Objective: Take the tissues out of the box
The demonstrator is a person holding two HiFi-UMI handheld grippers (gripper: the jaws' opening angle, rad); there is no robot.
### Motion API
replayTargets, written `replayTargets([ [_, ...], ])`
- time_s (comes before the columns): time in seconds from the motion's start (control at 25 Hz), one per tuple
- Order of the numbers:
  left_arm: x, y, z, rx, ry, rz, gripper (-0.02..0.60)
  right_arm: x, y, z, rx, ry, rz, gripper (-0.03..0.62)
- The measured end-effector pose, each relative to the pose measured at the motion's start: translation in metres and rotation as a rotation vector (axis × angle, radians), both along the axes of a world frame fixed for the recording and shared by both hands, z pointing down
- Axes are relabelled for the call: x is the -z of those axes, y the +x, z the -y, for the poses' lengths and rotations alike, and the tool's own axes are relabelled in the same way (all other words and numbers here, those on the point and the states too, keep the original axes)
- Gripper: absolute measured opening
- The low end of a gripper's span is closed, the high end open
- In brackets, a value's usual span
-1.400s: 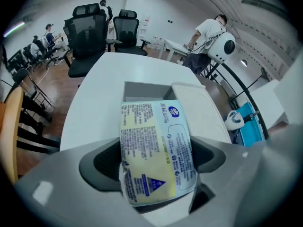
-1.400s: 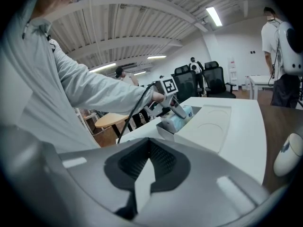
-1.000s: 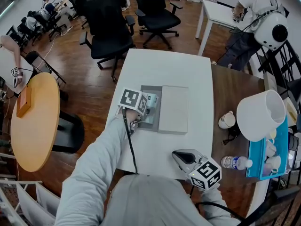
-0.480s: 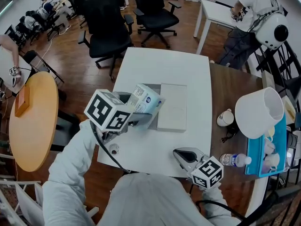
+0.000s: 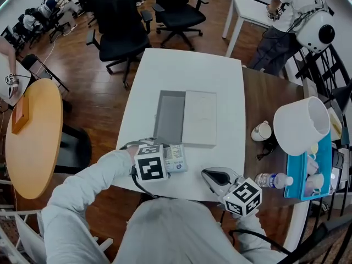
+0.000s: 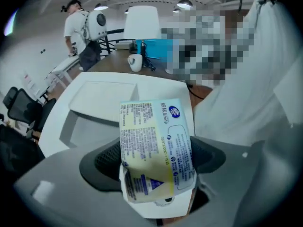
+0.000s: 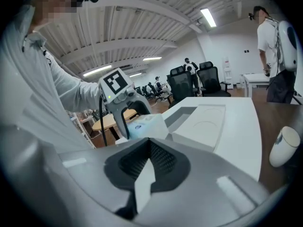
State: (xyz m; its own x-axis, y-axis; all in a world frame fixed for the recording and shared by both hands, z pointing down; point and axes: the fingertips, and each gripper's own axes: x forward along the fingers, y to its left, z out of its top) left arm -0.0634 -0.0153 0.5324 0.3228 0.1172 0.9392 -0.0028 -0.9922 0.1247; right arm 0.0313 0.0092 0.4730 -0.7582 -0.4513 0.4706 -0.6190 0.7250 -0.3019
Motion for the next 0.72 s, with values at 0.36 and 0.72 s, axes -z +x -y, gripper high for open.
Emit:
replayTargets([
  [0.36, -0.078, 0.005, -0.016, -0.226, 0.013, 0.096, 0.443, 0.0, 0.007, -0.01, -0.053, -0.019, -0.021, 0.003],
  [0.72, -0.084, 0.001, -0.022, -0.179, -0.057, 0.052, 0.607, 0.0, -0.001, -0.01, -0.049, -0.022, -0.028, 0.003],
])
